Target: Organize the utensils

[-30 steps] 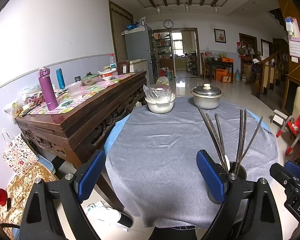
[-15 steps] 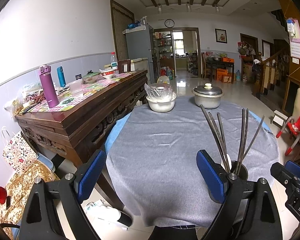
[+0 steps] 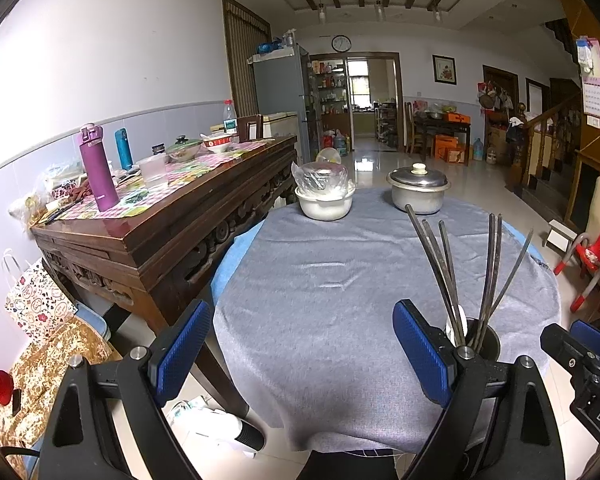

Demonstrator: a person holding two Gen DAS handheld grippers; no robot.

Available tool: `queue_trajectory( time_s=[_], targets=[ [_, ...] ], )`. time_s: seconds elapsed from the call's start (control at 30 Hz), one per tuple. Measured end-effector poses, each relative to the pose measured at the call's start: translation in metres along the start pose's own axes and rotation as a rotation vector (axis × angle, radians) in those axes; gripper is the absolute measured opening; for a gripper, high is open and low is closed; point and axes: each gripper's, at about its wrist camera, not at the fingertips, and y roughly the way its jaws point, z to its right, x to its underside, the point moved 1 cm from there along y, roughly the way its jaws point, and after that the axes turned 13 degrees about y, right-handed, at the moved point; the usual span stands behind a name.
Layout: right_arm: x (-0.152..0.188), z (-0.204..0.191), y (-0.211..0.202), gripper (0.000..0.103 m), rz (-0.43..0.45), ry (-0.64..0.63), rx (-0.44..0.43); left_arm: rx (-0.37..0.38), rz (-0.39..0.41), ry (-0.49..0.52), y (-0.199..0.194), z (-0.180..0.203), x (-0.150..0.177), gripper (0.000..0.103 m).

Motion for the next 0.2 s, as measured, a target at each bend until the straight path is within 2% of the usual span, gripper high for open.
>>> queue_trajectory(
  time_s=[0.2],
  targets=[
    [-0.0062, 0.0106, 0.0058, 0.058, 0.005, 0.018, 0.006, -0.004, 0.01, -0.005, 0.0055, -0.0001, -0.0048, 0.093]
  ],
)
